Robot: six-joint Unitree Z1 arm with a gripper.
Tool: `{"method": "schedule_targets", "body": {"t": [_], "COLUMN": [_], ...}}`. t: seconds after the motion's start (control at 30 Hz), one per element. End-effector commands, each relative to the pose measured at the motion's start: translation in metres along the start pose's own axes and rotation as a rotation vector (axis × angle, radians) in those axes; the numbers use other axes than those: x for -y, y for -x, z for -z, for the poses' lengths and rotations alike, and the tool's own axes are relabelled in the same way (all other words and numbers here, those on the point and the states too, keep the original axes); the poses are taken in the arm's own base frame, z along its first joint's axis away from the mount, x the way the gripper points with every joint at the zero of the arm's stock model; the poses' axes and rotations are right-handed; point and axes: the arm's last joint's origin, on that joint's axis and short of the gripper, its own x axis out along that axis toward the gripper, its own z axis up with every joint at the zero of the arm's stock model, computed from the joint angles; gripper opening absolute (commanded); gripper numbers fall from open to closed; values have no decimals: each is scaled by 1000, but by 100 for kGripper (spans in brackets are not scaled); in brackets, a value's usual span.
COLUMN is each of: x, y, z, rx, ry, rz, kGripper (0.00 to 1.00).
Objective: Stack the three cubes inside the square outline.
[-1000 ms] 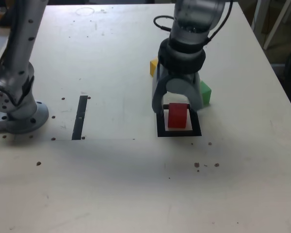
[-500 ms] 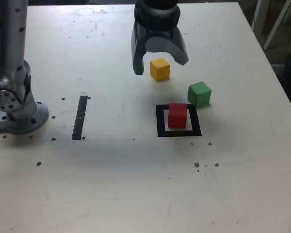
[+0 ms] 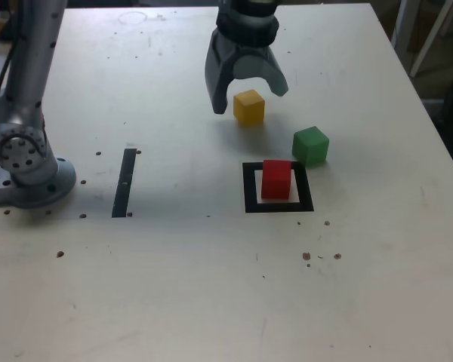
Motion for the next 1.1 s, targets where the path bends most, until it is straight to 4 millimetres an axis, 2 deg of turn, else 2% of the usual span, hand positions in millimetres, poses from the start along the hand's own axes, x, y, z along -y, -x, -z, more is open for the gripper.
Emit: {"method": "schedule_targets", "body": {"t": [0.0, 0.23, 0.4, 0.5, 0.67, 0.77, 0.83, 1.07], "x": [-8, -24, -26, -26, -26, -26, -25, -24], "y": [-8, -25, -26, -27, -27, -26, -25, -24], "z": [-7, -23, -28, -30, -31, -32, -32, -32], "rx": [-14, -40, -45, -57, -66, -62, -60, -59], "ry": [3, -5, -9, -12, -15, -18, -21, -30], "rz": [16, 56, 68, 71, 63, 56, 54, 55], "kGripper": [99, 94, 83, 72, 43, 29, 26, 26]}}
